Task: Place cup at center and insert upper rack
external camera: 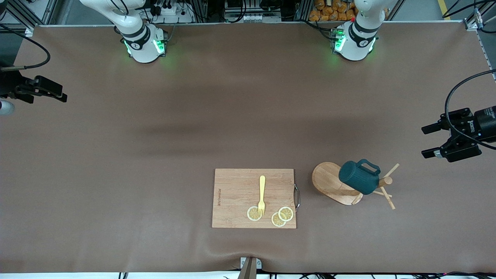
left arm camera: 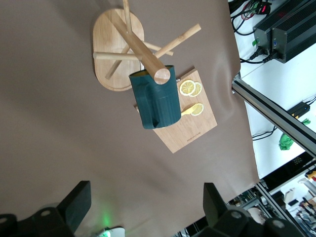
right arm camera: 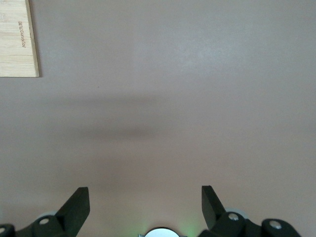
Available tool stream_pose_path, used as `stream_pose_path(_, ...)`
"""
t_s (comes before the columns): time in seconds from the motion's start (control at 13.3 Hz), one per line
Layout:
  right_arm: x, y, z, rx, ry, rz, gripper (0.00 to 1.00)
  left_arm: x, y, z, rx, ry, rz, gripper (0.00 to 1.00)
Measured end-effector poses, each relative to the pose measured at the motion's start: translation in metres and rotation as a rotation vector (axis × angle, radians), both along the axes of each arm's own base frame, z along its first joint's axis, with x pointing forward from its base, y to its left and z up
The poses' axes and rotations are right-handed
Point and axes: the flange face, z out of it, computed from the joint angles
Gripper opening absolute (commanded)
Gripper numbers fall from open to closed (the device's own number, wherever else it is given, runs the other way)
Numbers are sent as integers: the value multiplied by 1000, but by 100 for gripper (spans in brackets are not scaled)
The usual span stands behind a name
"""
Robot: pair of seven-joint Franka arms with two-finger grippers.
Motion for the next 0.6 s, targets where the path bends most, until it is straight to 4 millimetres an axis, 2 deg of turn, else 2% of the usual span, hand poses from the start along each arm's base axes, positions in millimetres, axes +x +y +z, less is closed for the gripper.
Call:
stream_pose_path(0.23, 0, 0, 0, 0, 2, 0, 100, -8, -7, 8, 93, -13, -59, 100)
stream_pose_path(0.6, 0, -2, 0, 0, 3, -4, 100, -23, -31, 28, 257, -71, -188, 100)
